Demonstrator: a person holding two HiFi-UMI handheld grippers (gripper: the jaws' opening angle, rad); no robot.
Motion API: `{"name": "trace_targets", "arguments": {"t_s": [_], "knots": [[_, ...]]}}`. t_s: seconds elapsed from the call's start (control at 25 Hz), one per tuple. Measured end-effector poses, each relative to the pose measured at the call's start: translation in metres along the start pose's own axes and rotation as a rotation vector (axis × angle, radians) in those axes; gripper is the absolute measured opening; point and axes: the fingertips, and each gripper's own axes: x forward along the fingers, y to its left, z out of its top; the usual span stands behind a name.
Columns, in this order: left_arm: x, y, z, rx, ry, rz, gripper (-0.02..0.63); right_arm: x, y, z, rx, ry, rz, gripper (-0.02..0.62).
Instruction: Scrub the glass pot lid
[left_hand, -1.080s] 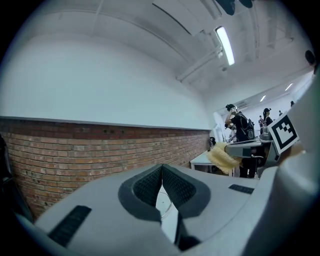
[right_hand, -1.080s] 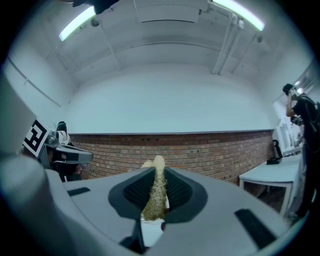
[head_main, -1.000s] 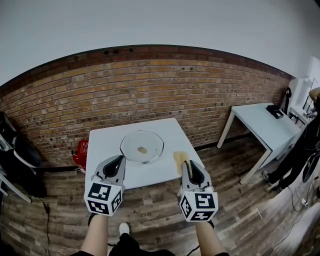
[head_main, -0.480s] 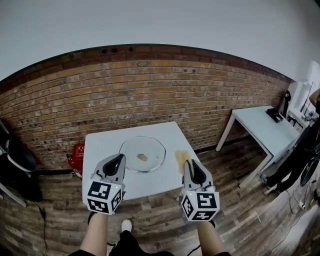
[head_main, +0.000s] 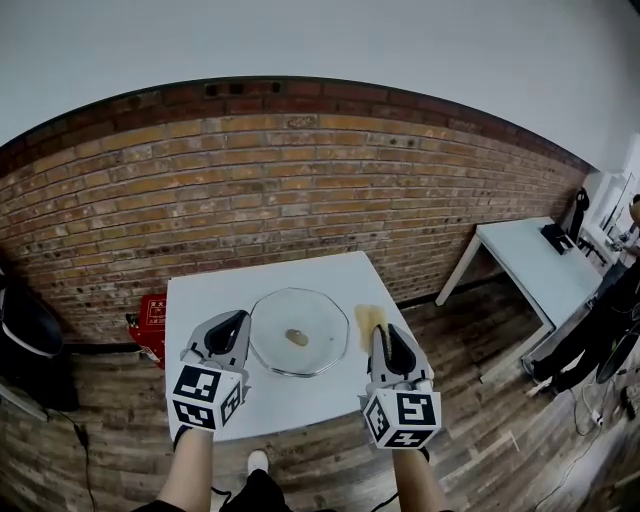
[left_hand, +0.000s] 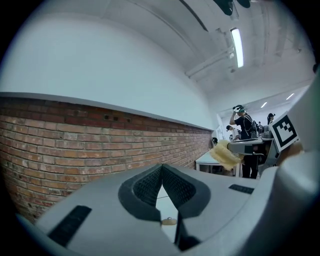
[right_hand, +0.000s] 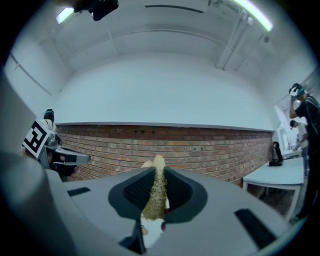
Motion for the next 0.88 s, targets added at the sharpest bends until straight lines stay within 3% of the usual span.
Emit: {"name": "trace_targets", "arguments": {"t_s": [0.88], "knots": [[0.097, 0.123, -0.021, -0.070, 0.027, -0.093, 0.009, 0.132, 0.046, -0.004, -0.026, 0.037, -0.091, 0.058]]}}
